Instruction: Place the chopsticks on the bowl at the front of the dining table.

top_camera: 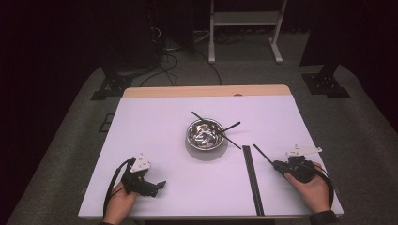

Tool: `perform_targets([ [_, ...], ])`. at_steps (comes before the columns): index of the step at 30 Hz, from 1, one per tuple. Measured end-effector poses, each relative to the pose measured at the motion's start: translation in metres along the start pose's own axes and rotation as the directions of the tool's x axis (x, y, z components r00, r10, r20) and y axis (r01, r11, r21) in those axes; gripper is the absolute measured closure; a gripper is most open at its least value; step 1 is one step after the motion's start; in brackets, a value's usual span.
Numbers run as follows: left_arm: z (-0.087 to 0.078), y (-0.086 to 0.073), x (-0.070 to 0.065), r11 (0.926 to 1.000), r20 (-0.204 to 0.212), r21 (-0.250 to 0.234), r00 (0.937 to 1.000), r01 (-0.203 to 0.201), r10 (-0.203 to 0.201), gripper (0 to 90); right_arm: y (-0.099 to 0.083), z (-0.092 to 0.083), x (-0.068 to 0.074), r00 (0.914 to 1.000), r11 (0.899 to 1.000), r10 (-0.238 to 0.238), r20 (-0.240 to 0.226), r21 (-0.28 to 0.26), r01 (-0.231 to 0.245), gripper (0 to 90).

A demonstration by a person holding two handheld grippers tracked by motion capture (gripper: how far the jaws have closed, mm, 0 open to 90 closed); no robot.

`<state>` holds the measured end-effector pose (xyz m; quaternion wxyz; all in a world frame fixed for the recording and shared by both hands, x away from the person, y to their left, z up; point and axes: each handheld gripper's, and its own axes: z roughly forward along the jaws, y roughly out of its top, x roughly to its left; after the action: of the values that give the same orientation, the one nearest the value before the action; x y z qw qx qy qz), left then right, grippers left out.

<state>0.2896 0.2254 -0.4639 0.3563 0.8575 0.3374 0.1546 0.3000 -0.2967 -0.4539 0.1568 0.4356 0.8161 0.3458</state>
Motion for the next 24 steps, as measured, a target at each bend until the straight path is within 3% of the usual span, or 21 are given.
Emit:
perform_targets([
  [14,0.0,0.0,0.0,1.0,0.0,0.0,1.0,0.0,0.0,0.0,0.0,0.0,0.001,0.9999,1.0,0.0,0.013,-0.005,0.0,85.9],
  [24,0.0,0.0,0.0,1.0,0.0,0.001,1.0,-0.001,0.001,0.0,0.0,-0.01,-0.003,0.9996,0.999,0.021,0.018,-0.034,-0.021,85.8],
])
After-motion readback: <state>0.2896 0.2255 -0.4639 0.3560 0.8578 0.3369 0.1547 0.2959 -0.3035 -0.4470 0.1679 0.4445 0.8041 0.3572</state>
